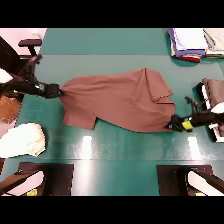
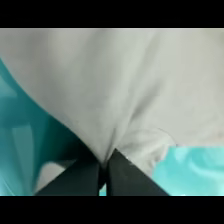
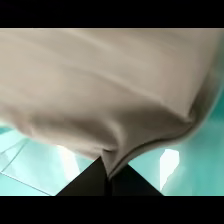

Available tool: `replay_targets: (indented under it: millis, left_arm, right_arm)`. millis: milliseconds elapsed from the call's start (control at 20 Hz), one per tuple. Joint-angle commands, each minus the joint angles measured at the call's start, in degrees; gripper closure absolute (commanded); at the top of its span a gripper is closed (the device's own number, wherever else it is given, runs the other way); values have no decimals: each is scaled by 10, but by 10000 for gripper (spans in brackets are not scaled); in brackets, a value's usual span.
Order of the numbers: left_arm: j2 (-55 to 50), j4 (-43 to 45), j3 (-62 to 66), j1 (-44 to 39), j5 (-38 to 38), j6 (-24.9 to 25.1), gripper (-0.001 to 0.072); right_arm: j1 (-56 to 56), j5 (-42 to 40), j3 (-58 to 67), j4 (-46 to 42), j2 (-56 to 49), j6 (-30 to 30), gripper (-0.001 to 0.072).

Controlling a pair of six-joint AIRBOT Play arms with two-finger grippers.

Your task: Fold the shirts.

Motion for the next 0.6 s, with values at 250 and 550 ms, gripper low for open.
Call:
replay_targets:
  millis: [250, 550]
  left_arm:
    - [185, 21, 322, 1, 11, -30, 677]
    - [205, 27, 559, 1, 53, -75, 678]
  right_arm:
    - [14, -11, 454, 3, 161, 12, 696]
    - [-90, 37, 756, 4, 153, 53, 697]
